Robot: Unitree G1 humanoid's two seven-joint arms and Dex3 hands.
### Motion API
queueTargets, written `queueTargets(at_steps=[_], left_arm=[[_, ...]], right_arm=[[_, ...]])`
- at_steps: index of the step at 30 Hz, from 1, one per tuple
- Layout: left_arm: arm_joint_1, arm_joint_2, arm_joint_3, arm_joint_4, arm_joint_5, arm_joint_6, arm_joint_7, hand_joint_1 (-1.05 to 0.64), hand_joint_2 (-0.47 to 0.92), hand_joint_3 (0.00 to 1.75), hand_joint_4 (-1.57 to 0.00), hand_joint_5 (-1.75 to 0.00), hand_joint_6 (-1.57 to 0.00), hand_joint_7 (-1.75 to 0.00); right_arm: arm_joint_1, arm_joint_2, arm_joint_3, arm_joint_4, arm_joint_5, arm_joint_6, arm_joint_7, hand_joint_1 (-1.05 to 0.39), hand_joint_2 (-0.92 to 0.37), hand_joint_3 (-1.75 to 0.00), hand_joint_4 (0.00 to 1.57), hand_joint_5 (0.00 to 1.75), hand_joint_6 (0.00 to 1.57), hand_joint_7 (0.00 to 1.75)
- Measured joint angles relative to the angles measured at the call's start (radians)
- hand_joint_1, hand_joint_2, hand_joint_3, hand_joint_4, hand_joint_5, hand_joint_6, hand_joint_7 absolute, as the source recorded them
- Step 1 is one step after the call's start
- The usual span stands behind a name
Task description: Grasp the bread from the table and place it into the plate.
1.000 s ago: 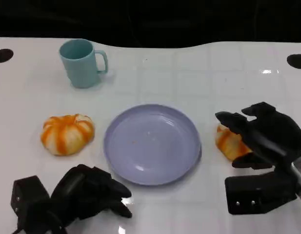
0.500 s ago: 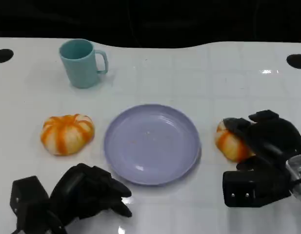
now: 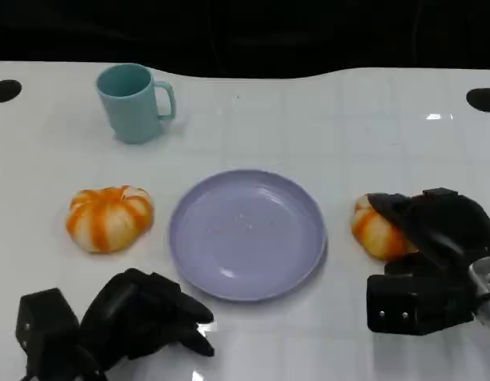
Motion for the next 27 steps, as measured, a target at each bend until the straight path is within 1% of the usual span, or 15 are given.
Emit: queueTargets(at_steps=[1,2,5,7,8,9,10,11,13,15,18,21,23,25,27], left_arm=[[0.000,0.000,0.000,-0.003,0.000,0.001,0.000,-1.05,0.82,0.00,-1.49,-0.39,-1.55,-0.01],[0.001,0.000,0.000,-0.005,0.000,0.001,0.000,-1.05,0.82,0.00,-1.49,-0.39,-1.55,-0.01],[0.002,0.000,-0.001,-0.010,0.001,0.002,0.000,-1.05,0.82,0.00,-1.48,-0.39,-1.55,-0.01],[0.002,0.000,-0.001,-0.012,0.002,0.002,0.001,-1.05,0.82,0.00,-1.48,-0.39,-1.55,-0.01],[0.002,0.000,-0.002,-0.013,0.003,0.002,0.002,-1.05,0.82,0.00,-1.48,-0.39,-1.55,-0.01],[0.002,0.000,-0.002,-0.013,0.003,0.002,0.005,-1.05,0.82,0.00,-1.48,-0.39,-1.55,-0.01],[0.002,0.000,-0.002,-0.013,0.003,0.002,0.006,-1.05,0.82,0.00,-1.48,-0.39,-1.55,-0.01],[0.002,0.000,-0.002,-0.013,0.003,0.002,0.007,-1.05,0.82,0.00,-1.48,-0.39,-1.55,0.00],[0.003,0.000,-0.002,-0.013,0.002,0.002,0.007,-1.05,0.82,0.00,-1.47,-0.39,-1.55,0.00],[0.003,0.000,-0.002,-0.013,0.002,0.002,0.007,-1.05,0.82,0.00,-1.47,-0.39,-1.55,0.00],[0.003,0.001,-0.002,-0.013,0.002,0.002,0.007,-1.05,0.82,0.00,-1.48,-0.39,-1.55,-0.01],[0.003,0.001,-0.003,-0.015,0.003,0.002,0.011,-1.05,0.82,0.00,-1.48,-0.39,-1.56,-0.01],[0.003,0.001,-0.004,-0.017,0.003,0.003,0.011,-1.05,0.82,0.00,-1.49,-0.40,-1.56,-0.01],[0.003,0.001,-0.004,-0.018,0.002,0.004,0.013,-1.05,0.82,0.00,-1.49,-0.40,-1.56,-0.01],[0.005,0.002,-0.004,-0.018,0.002,0.004,0.013,-1.05,0.82,0.00,-1.49,-0.40,-1.56,-0.01]], right_arm=[[-0.004,0.000,0.002,0.016,0.000,-0.021,-0.041,-0.16,-0.92,-0.09,0.78,1.47,1.02,0.08],[-0.008,0.000,0.004,0.032,0.000,-0.046,-0.084,-0.18,-0.92,-0.15,0.83,1.54,1.12,0.11],[-0.015,0.000,0.010,0.072,0.000,-0.116,-0.183,-0.18,-0.92,-0.20,0.85,1.71,1.29,0.18],[-0.017,0.000,0.013,0.087,0.000,-0.142,-0.220,-0.17,-0.92,-0.20,0.85,1.74,1.32,0.20],[-0.020,0.000,0.015,0.095,0.000,-0.149,-0.231,-0.16,-0.87,-0.27,0.86,1.74,1.17,0.65],[-0.022,-0.001,0.019,0.102,-0.002,-0.152,-0.247,-0.13,-0.75,-0.45,0.88,1.74,0.92,1.25],[-0.023,-0.001,0.025,0.108,-0.004,-0.159,-0.276,-0.11,-0.65,-0.61,0.89,1.75,0.83,1.49],[-0.024,-0.002,0.028,0.113,-0.006,-0.173,-0.308,-0.11,-0.57,-0.75,0.90,1.75,0.76,1.64],[-0.027,-0.002,0.034,0.123,-0.012,-0.198,-0.378,-0.11,-0.52,-0.83,0.90,1.75,0.72,1.72],[-0.035,-0.001,0.039,0.137,-0.017,-0.211,-0.426,-0.12,-0.51,-0.88,0.91,1.75,0.71,1.74],[-0.040,-0.001,0.043,0.143,-0.017,-0.225,-0.447,-0.14,-0.49,-0.97,0.93,1.75,0.71,1.75],[-0.040,0.002,0.042,0.128,-0.010,-0.246,-0.465,-0.13,-0.38,-1.09,0.95,1.75,0.73,1.75],[-0.040,0.004,0.039,0.105,-0.007,-0.257,-0.481,-0.13,-0.36,-1.12,0.95,1.75,0.73,1.75],[-0.041,0.005,0.037,0.090,-0.003,-0.265,-0.492,-0.13,-0.31,-1.22,0.96,1.75,0.74,1.75],[-0.041,0.005,0.035,0.073,-0.002,-0.272,-0.495,-0.12,-0.28,-1.26,0.97,1.75,0.74,1.75]])
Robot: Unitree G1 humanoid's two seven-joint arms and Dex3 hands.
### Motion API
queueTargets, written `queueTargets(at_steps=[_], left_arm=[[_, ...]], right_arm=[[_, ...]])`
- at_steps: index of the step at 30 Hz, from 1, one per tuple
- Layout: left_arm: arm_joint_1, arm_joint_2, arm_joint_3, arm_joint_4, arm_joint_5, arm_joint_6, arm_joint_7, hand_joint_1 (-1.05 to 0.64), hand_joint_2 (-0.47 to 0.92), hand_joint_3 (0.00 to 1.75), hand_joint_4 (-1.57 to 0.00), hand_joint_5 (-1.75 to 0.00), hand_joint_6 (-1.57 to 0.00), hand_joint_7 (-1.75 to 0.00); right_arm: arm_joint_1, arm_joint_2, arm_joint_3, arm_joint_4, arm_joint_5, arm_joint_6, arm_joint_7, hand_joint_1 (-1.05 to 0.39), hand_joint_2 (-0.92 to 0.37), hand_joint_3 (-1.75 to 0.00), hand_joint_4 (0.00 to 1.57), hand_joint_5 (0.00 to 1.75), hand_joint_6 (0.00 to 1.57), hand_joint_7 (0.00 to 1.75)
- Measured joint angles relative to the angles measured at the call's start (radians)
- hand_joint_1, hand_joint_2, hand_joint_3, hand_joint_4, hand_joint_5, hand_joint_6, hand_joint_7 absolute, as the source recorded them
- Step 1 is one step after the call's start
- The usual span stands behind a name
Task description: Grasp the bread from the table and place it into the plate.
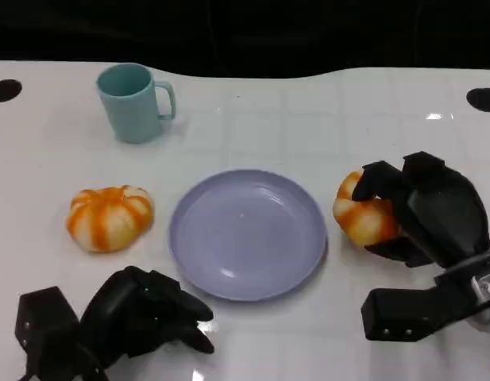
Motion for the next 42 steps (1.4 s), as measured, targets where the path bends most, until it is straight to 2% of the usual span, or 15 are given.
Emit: queueTargets(at_steps=[7,12,18,22,26,32,40,41,42], left_arm=[[0.001,-0.001,-0.001,0.000,0.000,0.000,0.001,-1.05,0.82,0.00,-1.49,-0.40,-1.56,-0.01],[0.001,-0.001,-0.001,0.000,0.000,0.000,0.001,-1.05,0.82,0.00,-1.48,-0.40,-1.56,-0.01],[0.005,-0.001,-0.001,-0.001,0.000,0.001,0.001,-1.05,0.82,0.00,-1.48,-0.40,-1.55,0.00],[0.006,-0.001,-0.001,-0.001,-0.002,0.001,0.000,-1.05,0.82,0.00,-1.47,-0.40,-1.54,0.00],[0.006,-0.001,-0.001,-0.001,-0.001,-0.002,0.001,-1.05,0.82,0.00,-1.47,-0.40,-1.54,0.00],[0.006,-0.002,-0.005,-0.001,0.001,-0.006,0.001,-1.05,0.83,0.01,-1.46,-0.39,-1.54,0.00],[0.007,-0.004,-0.006,0.000,0.000,-0.009,0.001,-1.05,0.83,0.00,-1.46,-0.39,-1.54,0.00],[0.007,-0.004,-0.006,0.000,0.000,-0.009,0.001,-1.05,0.83,0.00,-1.46,-0.39,-1.54,0.00],[0.007,-0.004,-0.006,0.000,0.000,-0.009,0.001,-1.05,0.83,0.00,-1.46,-0.39,-1.54,0.00]], right_arm=[[0.001,-0.003,-0.012,-0.064,0.024,-0.048,0.002,-0.12,-0.24,-1.35,0.96,1.75,0.71,1.75],[0.003,-0.003,-0.013,-0.103,0.031,-0.051,0.036,-0.12,-0.23,-1.37,0.96,1.75,0.71,1.75],[-0.002,0.018,-0.013,-0.174,0.101,-0.102,0.187,-0.14,-0.24,-1.40,0.96,1.75,0.72,1.75],[-0.039,0.055,-0.006,-0.197,0.114,-0.134,0.271,-0.15,-0.25,-1.39,0.96,1.75,0.74,1.75],[-0.061,0.098,0.003,-0.176,0.118,-0.162,0.311,-0.11,-0.24,-1.35,0.96,1.75,0.77,1.75],[-0.080,0.136,0.031,-0.094,0.116,-0.192,0.326,-0.09,-0.30,-1.28,0.95,1.75,0.78,1.75],[-0.113,0.188,0.037,-0.002,0.125,-0.220,0.369,-0.14,-0.39,-1.31,0.90,1.75,0.78,1.74],[-0.113,0.193,0.037,0.005,0.125,-0.220,0.376,-0.15,-0.40,-1.35,0.91,1.69,0.83,1.53],[-0.115,0.198,0.037,0.012,0.127,-0.221,0.379,-0.16,-0.40,-1.36,0.90,1.65,0.85,1.43]])
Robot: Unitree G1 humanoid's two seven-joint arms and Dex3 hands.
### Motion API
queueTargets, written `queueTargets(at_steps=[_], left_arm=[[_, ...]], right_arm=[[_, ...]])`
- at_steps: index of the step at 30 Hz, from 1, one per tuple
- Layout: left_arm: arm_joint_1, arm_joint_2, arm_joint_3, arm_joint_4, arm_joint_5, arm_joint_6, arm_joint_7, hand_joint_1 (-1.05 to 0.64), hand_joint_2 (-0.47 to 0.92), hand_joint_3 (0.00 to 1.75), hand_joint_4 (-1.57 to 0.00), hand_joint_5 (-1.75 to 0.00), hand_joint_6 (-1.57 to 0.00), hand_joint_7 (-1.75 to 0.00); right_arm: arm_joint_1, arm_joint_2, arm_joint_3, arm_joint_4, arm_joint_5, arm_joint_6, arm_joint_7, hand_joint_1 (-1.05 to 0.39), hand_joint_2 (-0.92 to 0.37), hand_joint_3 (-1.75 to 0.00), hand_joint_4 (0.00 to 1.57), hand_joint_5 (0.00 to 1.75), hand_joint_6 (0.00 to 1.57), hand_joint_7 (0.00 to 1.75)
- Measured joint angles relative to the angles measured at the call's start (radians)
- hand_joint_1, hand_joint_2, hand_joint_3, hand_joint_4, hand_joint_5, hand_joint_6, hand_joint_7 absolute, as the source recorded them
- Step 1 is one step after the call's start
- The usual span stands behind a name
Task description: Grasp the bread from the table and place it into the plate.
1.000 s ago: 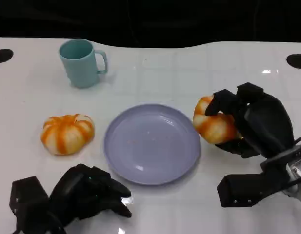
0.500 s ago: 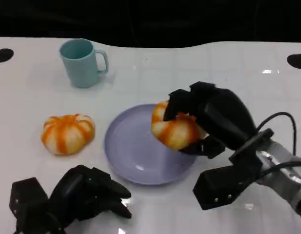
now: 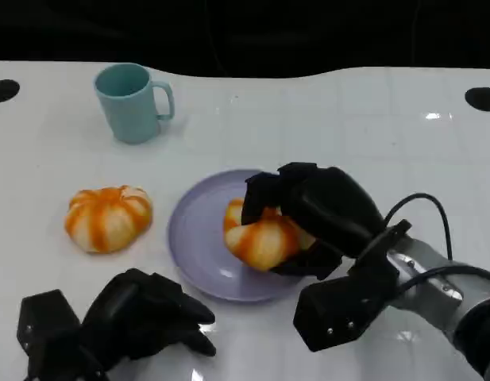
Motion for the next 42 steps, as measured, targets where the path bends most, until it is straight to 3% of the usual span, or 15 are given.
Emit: queueTargets(at_steps=[2,4,6,8,10,14,17,23,31,41,42], left_arm=[[0.000,0.000,0.000,0.000,0.000,0.000,0.000,-1.05,0.83,0.00,-1.46,-0.39,-1.54,0.00],[0.000,0.000,0.000,0.000,0.000,0.000,0.000,-1.05,0.83,0.00,-1.46,-0.39,-1.54,0.00],[0.000,0.000,0.000,0.000,0.000,0.000,0.000,-1.05,0.83,0.00,-1.46,-0.38,-1.54,0.00],[0.000,0.000,0.000,0.000,-0.001,0.001,0.000,-1.05,0.83,0.00,-1.47,-0.38,-1.54,0.00],[0.000,-0.001,0.000,0.000,-0.001,0.001,0.000,-1.05,0.83,0.00,-1.47,-0.38,-1.54,0.00],[0.000,-0.002,-0.001,0.000,0.000,0.001,0.000,-1.05,0.83,0.00,-1.47,-0.38,-1.54,0.00],[0.000,-0.002,-0.002,0.000,0.000,0.001,0.000,-1.05,0.84,0.01,-1.47,-0.38,-1.54,0.00],[0.000,-0.003,-0.002,0.000,0.000,0.001,0.000,-1.05,0.84,0.00,-1.47,-0.38,-1.53,0.00],[0.000,-0.004,-0.001,0.000,-0.001,0.001,0.000,-1.05,0.83,0.00,-1.47,-0.37,-1.54,0.00],[0.000,-0.006,0.003,0.000,-0.005,0.011,0.000,-1.05,0.81,0.00,-1.48,-0.37,-1.54,0.00],[0.000,-0.007,0.003,0.000,-0.005,0.012,0.000,-1.05,0.81,0.00,-1.48,-0.37,-1.54,0.00]], right_arm=[[-0.004,0.011,-0.002,0.022,0.012,-0.005,0.001,-0.19,-0.42,-1.33,0.86,1.57,0.83,1.30],[-0.008,0.016,-0.002,0.037,0.018,-0.015,0.005,-0.24,-0.53,-1.10,0.78,1.41,0.75,1.06],[-0.013,0.017,-0.003,0.054,0.029,-0.020,0.026,-0.32,-0.66,-0.78,0.55,1.39,0.58,0.74],[-0.015,0.017,-0.005,0.059,0.046,-0.020,0.070,-0.42,-0.86,-0.40,0.36,1.13,0.48,0.44],[-0.015,0.016,-0.005,0.058,0.055,-0.018,0.111,-0.49,-0.91,-0.30,0.25,0.97,0.40,0.32],[-0.016,0.011,-0.005,0.049,0.056,0.002,0.151,-0.56,-0.92,-0.29,0.18,0.87,0.33,0.26],[-0.013,0.007,-0.005,0.020,0.055,0.027,0.173,-0.77,-0.92,-0.37,0.02,0.56,0.10,0.13],[0.008,-0.007,-0.010,-0.072,0.060,0.099,0.233,-0.88,-0.92,-0.45,0.00,0.37,0.01,0.05],[0.062,-0.038,-0.041,-0.187,0.104,0.156,0.350,-0.97,-0.92,-0.49,0.00,0.26,0.00,0.00],[0.152,-0.085,-0.091,-0.311,0.200,0.156,0.442,-0.89,-0.92,-0.43,0.09,0.36,0.08,0.04],[0.160,-0.089,-0.093,-0.318,0.207,0.156,0.448,-0.85,-0.92,-0.42,0.15,0.41,0.16,0.08]])
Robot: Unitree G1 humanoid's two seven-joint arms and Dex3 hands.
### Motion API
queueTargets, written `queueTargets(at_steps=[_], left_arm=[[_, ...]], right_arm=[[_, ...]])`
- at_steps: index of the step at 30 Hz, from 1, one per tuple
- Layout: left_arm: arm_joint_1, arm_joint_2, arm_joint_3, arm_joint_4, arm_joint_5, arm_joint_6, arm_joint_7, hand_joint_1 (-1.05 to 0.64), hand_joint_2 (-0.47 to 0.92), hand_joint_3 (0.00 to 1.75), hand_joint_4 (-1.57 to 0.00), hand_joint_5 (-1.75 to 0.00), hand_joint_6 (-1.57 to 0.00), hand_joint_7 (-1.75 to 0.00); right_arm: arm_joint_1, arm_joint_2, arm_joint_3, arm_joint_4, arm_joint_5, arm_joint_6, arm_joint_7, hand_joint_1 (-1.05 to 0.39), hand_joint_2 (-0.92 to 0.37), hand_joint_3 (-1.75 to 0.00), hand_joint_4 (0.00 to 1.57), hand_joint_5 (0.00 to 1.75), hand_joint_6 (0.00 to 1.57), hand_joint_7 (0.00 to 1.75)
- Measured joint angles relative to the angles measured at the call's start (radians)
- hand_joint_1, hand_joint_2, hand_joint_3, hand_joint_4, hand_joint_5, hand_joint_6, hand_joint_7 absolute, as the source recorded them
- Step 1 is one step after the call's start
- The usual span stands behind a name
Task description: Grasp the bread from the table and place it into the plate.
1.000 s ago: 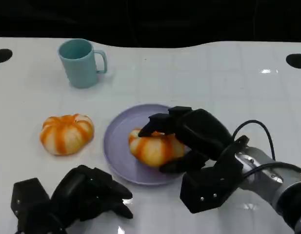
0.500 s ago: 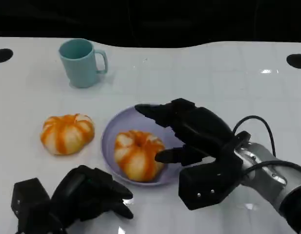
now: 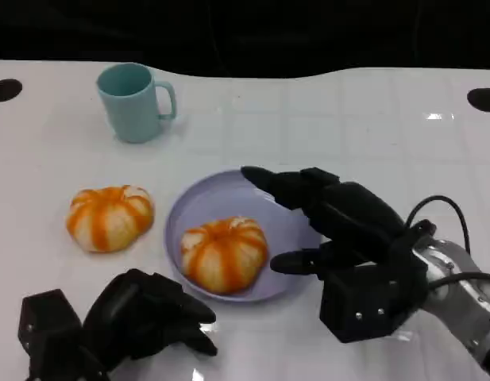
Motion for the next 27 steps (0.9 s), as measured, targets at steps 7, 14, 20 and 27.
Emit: queueTargets(at_steps=[7,14,20,27], left_arm=[[0.000,-0.001,0.000,-0.002,0.001,0.009,-0.001,-1.05,0.82,0.00,-1.50,-0.37,-1.54,0.00],[-0.001,-0.001,-0.002,-0.003,0.001,0.011,-0.001,-1.05,0.82,0.00,-1.50,-0.37,-1.54,0.00],[-0.001,0.000,-0.002,-0.001,0.003,0.008,-0.001,-1.05,0.83,0.01,-1.49,-0.37,-1.54,0.00],[-0.001,0.000,-0.004,-0.004,0.004,0.008,-0.001,-1.05,0.81,0.00,-1.49,-0.36,-1.54,0.00]], right_arm=[[0.109,-0.021,-0.071,-0.070,0.105,-0.063,0.017,-0.67,-0.92,-0.28,0.29,1.31,0.41,0.70],[0.235,-0.019,-0.136,-0.185,0.280,-0.073,0.104,-0.54,-0.92,-0.22,0.45,1.73,0.40,1.44],[0.320,-0.011,-0.181,-0.229,0.404,-0.087,0.164,-0.51,-0.92,-0.23,0.58,1.75,0.41,1.67],[0.417,0.000,-0.219,-0.300,0.500,-0.074,0.223,-0.53,-0.92,-0.27,0.71,1.75,0.53,1.75]])
